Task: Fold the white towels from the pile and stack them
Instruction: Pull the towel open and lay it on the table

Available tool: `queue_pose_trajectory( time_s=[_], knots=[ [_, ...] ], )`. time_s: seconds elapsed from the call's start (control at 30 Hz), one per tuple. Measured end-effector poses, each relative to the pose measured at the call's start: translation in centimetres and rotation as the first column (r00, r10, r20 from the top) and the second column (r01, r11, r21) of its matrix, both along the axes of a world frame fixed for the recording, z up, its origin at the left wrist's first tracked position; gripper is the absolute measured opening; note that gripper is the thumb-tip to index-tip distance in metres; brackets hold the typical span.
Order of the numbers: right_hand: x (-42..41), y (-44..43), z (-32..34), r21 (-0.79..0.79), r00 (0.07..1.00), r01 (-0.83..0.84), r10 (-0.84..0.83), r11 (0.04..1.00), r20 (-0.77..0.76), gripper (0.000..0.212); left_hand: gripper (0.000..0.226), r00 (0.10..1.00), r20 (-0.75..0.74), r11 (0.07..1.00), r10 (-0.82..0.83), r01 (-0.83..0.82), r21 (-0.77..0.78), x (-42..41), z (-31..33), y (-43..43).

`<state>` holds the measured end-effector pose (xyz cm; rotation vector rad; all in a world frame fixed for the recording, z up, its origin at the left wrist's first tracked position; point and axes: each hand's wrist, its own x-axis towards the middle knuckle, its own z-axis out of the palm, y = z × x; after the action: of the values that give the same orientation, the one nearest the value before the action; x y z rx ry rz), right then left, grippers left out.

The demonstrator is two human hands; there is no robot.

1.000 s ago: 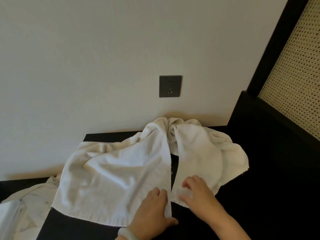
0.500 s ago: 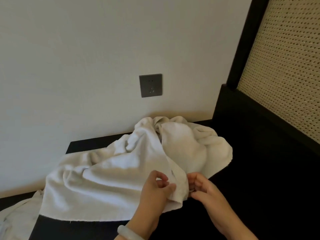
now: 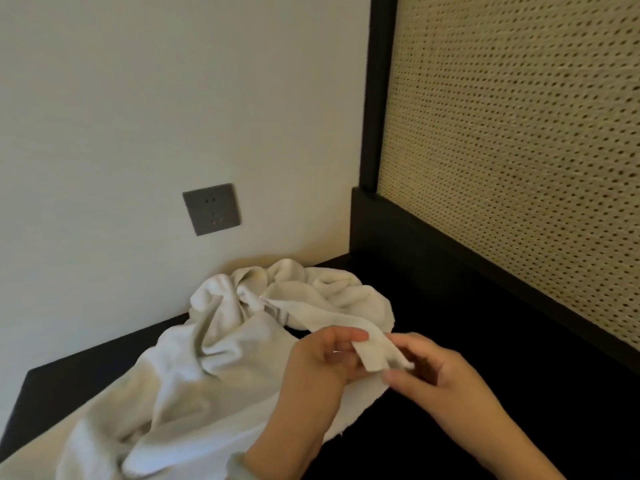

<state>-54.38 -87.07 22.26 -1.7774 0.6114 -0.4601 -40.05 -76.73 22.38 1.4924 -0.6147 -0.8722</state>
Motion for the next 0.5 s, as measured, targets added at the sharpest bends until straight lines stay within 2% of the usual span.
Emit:
queue_pose_trajectory(
  time_s=[0.1,0.27,0.33,0.4,0.43,0.5],
  knots=[
    [-0.2,0.5,-0.2,-0.066,0.995,0.072,-0.076,0.995,-0.062,0.046,0.025,0.973,0.193,0.991,-0.129,0.121,0.053,-0.2,-0.2,-0.8],
    [0.5,1.7,-2.0,-0.118,0.970,0.214,-0.226,0.970,-0.093,0.033,0.032,0.850,0.442,0.957,-0.286,0.276,0.088,-0.3,-1.5,-1.3],
    [0.6,1.9,-2.5,-0.117,0.949,0.298,-0.307,0.947,-0.074,0.043,0.031,0.735,0.592,0.936,-0.331,0.337,0.105,0.3,-2.3,-1.5],
    [0.4,2.1,-2.6,-0.115,0.921,0.373,-0.383,0.921,-0.077,0.051,0.019,0.556,0.769,0.930,-0.316,0.341,0.136,1.1,-3.2,-1.7],
    [0.3,2.2,-2.6,-0.121,0.909,0.397,-0.408,0.910,-0.087,0.052,0.014,0.487,0.820,0.932,-0.300,0.334,0.143,1.6,-3.6,-1.7],
    [-0.2,2.3,-2.6,-0.161,0.896,0.413,-0.432,0.896,-0.106,0.049,0.015,0.405,0.859,0.924,-0.313,0.340,0.176,2.7,-4.6,-1.8]
  ],
)
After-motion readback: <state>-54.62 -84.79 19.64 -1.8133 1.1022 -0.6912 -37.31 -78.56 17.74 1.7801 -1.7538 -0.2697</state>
